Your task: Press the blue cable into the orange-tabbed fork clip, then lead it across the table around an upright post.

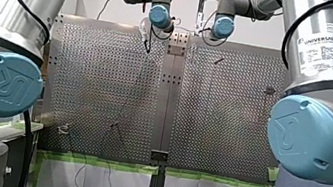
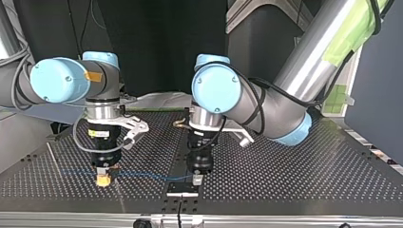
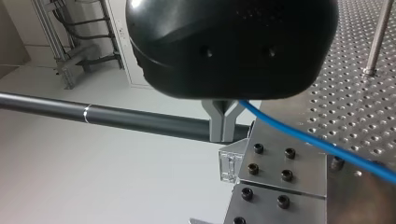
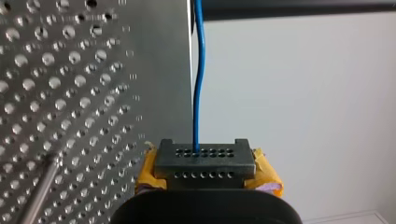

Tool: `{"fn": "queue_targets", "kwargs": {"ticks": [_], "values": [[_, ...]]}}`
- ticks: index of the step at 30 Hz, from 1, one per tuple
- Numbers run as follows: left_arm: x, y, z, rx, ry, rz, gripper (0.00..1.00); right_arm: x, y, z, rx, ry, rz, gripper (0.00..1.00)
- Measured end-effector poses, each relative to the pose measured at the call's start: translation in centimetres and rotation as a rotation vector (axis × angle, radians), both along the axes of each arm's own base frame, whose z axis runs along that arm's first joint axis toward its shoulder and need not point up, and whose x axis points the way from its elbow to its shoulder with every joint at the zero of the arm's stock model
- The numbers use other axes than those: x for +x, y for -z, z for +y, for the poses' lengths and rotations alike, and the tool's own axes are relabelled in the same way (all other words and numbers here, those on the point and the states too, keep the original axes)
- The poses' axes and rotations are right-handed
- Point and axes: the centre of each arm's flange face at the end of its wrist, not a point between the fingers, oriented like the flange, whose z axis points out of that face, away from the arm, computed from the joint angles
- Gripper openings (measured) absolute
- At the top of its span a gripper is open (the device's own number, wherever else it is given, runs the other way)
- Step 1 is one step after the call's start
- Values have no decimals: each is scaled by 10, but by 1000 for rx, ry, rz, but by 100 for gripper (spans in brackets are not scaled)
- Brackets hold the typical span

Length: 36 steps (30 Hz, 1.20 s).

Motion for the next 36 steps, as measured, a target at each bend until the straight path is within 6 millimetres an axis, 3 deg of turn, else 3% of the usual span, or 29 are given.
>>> {"fn": "queue_targets", "kwargs": {"ticks": [20, 31, 36], "values": [[10, 19, -58, 56, 78, 75, 0, -45, 0, -34, 5, 82, 1, 0], [8, -14, -74, -4, 109, 18, 0, -67, 0, -49, 6, 121, 1, 0], [8, -13, -87, 1, 122, 22, 0, -74, 0, -54, 6, 134, 1, 0]]}}
